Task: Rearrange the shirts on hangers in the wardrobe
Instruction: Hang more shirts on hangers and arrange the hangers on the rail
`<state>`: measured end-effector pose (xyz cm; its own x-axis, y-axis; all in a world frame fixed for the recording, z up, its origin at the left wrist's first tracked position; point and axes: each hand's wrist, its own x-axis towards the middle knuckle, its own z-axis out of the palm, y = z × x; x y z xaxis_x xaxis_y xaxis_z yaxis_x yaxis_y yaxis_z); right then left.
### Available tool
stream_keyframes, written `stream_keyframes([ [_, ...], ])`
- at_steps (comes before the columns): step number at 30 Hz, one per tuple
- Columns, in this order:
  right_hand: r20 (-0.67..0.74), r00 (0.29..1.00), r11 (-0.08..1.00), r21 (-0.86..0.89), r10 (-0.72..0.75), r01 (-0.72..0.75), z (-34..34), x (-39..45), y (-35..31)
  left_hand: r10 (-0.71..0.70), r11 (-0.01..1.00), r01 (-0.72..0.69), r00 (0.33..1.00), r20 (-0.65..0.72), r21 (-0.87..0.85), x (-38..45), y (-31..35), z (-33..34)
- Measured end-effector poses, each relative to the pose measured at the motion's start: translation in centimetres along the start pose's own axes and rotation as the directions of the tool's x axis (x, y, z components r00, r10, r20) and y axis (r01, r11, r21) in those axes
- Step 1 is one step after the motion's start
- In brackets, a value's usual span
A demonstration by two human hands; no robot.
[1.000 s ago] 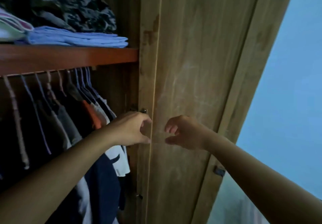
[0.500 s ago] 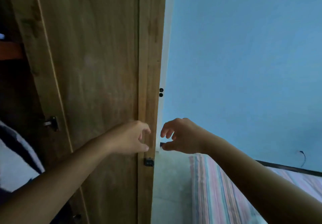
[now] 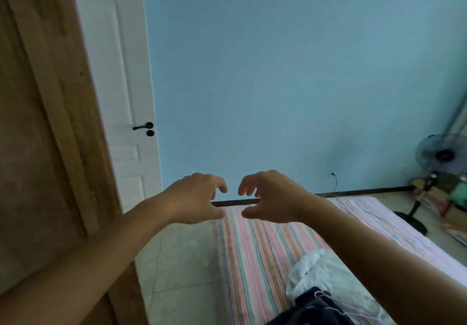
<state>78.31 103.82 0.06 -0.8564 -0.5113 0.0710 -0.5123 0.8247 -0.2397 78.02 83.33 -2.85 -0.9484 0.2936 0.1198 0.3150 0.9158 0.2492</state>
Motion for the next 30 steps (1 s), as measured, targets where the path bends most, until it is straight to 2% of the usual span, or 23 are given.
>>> stream_keyframes([
  [4, -0.042, 0.990, 0.990, -0.008, 0.137, -0.137, 0.1, -1.8, 2.9, 0.131, 0.991, -0.131, 0.990, 0.044, 0.002, 3.5, 2.5, 2.2],
  [8, -0.072, 0.953, 0.955, -0.006, 0.296, -0.297, 0.5, -3.9, 5.1, 0.286, 0.958, -0.286, 0.952, 0.111, -0.013, 6.6, 5.0, 4.5],
  [13, -0.119, 0.870, 0.876, -0.009, 0.479, -0.483, 1.7, -7.0, 7.1, 0.432, 0.902, -0.426, 0.887, 0.167, -0.070, 9.4, 8.1, 6.7],
  [18, -0.162, 0.751, 0.763, 0.022, 0.641, -0.646, 3.0, -11.1, 8.6, 0.561, 0.827, -0.537, 0.808, 0.181, -0.167, 10.7, 10.7, 9.2],
  [23, -0.138, 0.652, 0.662, 0.047, 0.746, -0.748, 4.7, -15.6, 10.8, 0.613, 0.790, -0.575, 0.743, 0.268, -0.213, 11.7, 13.3, 12.5],
  [30, -0.149, 0.560, 0.574, 0.068, 0.815, -0.816, 7.5, -20.0, 16.8, 0.602, 0.797, -0.560, 0.712, 0.360, -0.225, 14.1, 17.3, 19.4],
])
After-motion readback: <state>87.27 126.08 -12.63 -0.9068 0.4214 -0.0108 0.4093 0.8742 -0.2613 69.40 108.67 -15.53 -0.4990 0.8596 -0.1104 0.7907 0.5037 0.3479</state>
